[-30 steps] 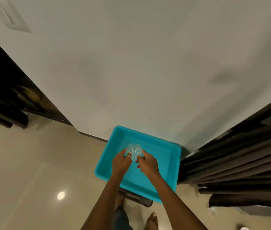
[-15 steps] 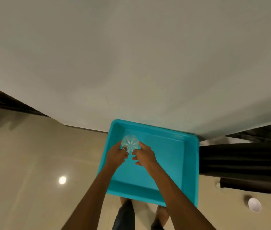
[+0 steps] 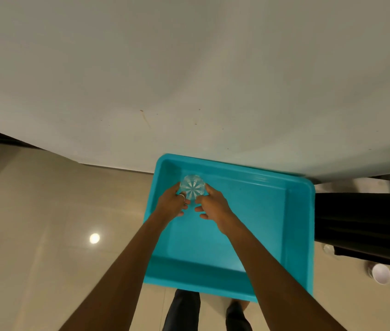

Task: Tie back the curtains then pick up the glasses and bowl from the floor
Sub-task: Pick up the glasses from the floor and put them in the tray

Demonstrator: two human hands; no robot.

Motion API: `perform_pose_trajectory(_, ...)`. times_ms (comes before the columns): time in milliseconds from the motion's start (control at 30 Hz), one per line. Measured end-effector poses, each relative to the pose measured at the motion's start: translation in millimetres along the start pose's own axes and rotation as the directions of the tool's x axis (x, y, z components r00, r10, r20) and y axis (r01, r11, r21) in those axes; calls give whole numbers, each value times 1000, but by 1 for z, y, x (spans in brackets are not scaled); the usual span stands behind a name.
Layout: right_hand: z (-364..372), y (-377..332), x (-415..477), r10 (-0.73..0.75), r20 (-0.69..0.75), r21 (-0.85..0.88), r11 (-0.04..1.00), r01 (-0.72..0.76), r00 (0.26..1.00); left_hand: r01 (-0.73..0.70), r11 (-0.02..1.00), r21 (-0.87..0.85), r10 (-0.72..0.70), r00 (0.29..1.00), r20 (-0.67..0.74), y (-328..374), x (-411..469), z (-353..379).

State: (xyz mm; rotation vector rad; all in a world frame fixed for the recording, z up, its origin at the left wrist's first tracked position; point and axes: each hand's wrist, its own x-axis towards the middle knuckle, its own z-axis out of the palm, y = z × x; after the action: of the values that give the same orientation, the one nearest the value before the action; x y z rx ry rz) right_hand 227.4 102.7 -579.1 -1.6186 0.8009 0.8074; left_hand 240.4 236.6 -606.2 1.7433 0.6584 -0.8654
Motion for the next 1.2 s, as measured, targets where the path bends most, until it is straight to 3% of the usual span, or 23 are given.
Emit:
perform_pose_trajectory(333, 0, 2, 9, 52, 10, 32, 998, -52, 999, 58, 998, -31, -56, 997, 50, 0, 7, -2)
perform_pose_trajectory(600, -17, 2, -31, 94, -77, 132, 988, -83, 993, 104, 987, -125, -113, 991, -71, 5, -39, 2)
perform_pose_trajectory(1200, -134, 91, -207, -20, -204, 248, 966, 72, 979, -31, 998, 57, 32, 999, -4, 2, -228, 129)
